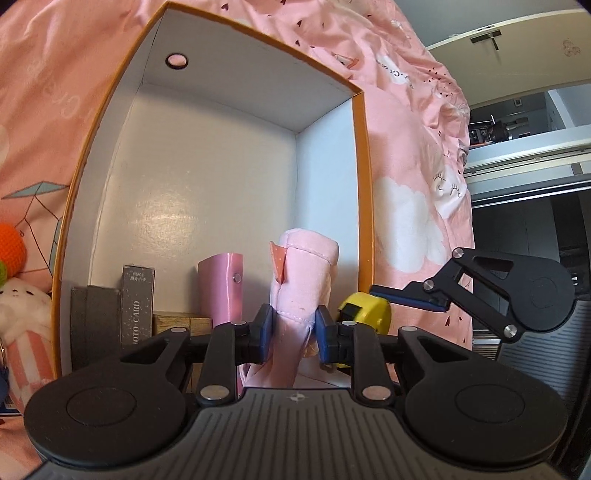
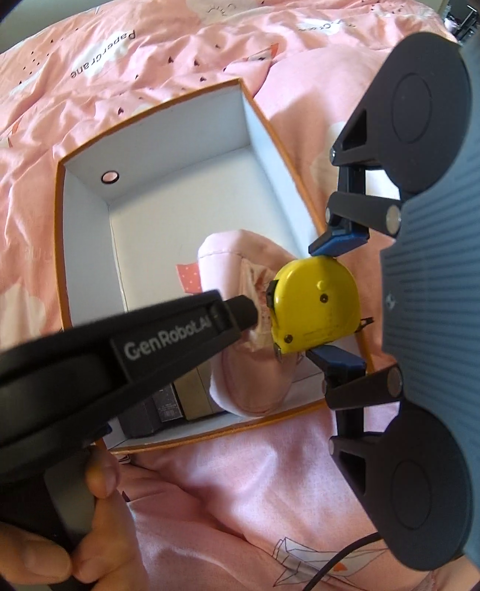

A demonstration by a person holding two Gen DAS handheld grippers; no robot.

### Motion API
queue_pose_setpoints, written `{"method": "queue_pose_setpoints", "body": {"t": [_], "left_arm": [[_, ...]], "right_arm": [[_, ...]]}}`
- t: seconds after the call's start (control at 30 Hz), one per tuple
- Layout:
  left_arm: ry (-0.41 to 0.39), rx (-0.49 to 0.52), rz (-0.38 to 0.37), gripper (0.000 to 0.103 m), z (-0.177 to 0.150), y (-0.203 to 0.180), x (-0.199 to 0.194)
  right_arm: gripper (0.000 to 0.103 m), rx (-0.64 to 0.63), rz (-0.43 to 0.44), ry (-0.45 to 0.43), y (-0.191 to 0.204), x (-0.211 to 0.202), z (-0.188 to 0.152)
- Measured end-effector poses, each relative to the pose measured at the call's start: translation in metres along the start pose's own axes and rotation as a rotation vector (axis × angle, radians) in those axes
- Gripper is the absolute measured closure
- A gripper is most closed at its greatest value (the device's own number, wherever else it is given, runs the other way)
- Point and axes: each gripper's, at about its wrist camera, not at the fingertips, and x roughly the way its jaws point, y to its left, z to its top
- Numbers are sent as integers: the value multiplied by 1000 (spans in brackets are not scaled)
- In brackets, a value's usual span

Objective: Organize objects
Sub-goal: 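Carry the pouch and tape measure over the orange box while the left gripper opens, dropping the pouch, then lower the yellow tape measure into the orange box and open the right gripper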

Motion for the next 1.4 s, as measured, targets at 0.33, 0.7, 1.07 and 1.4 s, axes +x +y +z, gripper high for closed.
{"method": "queue_pose_setpoints", "body": {"t": [0.33,0.7,1.07,1.4], "left_arm": [[153,-123,-70,72,1,31,27],[82,114,-55,74,14,17,-3],[-77,336,78,74,52,-12,16],[49,358,99,89,53,-2,48]], "right_arm": [[50,-9,13,50,9,39,7],[50,24,-7,16,2,18,6],[50,-30,-159,21,-31,33,27],[50,-48,-140,36,-54,52,32]]}}
